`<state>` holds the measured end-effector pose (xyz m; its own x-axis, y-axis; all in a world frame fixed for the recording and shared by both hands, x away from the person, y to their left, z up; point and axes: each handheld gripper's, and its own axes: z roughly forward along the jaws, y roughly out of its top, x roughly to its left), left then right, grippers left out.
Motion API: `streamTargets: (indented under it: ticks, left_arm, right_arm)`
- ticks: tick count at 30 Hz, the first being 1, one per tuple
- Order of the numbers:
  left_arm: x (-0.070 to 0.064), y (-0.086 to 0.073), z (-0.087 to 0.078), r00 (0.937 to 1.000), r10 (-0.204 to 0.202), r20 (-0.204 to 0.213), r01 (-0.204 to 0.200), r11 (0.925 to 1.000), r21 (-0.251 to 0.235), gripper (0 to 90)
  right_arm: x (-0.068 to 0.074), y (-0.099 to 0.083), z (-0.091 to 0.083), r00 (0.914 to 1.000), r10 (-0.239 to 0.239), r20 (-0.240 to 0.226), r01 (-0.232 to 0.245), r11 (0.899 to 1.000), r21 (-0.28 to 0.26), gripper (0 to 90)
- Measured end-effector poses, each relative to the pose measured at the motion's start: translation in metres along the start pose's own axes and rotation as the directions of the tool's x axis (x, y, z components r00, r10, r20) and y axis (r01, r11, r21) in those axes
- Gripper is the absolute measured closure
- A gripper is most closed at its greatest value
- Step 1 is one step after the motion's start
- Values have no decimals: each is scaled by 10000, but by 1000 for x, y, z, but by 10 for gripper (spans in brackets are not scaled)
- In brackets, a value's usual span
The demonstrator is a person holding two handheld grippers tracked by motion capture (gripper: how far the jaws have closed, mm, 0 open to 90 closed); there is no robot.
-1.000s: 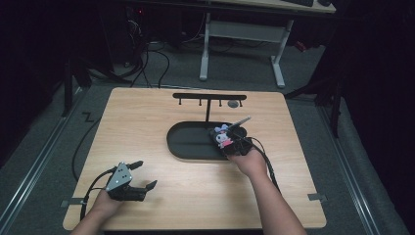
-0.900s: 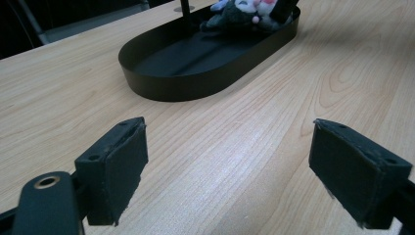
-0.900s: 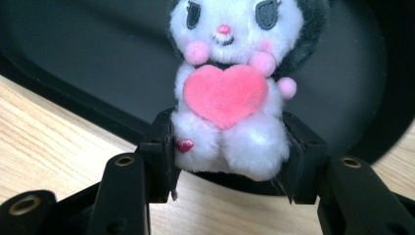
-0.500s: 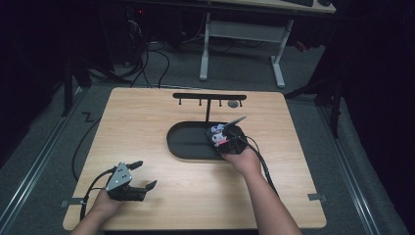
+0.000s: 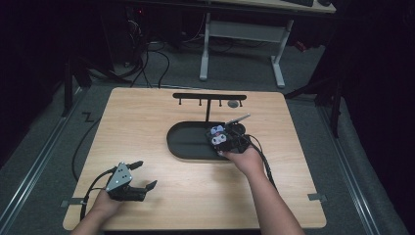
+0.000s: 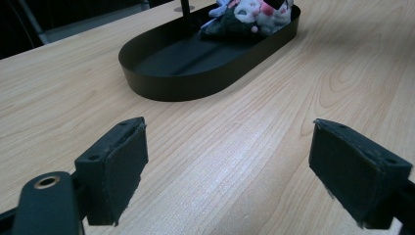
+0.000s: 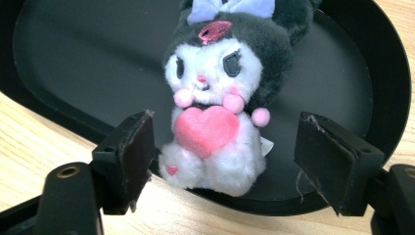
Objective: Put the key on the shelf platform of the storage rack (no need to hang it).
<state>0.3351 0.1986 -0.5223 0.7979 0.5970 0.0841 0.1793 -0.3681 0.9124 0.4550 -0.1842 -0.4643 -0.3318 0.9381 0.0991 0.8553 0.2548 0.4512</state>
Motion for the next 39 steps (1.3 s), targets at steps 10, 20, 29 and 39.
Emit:
streamTargets:
  ticks: [10,20,29,39]
  left_arm:
    - [0,0,0,10000,-8,-1,8,10000,-8,154]
    - [0,0,1,10000,21,-13,-21,10000,-11,154]
    - [-1,0,1,10000,43,-2,-43,10000,41,154]
    - [-1,0,1,10000,83,-18,-82,9999,81,154]
  right_arm:
    - [2,-1,-3,10000,13,-35,-14,9998,-189,209]
    - [3,-13,-10,9998,-177,118,182,9992,-355,185]
    - [2,-32,-18,9997,-225,-77,218,9962,-841,181]
    - [2,-65,-23,9994,-314,157,337,9842,-1738,155]
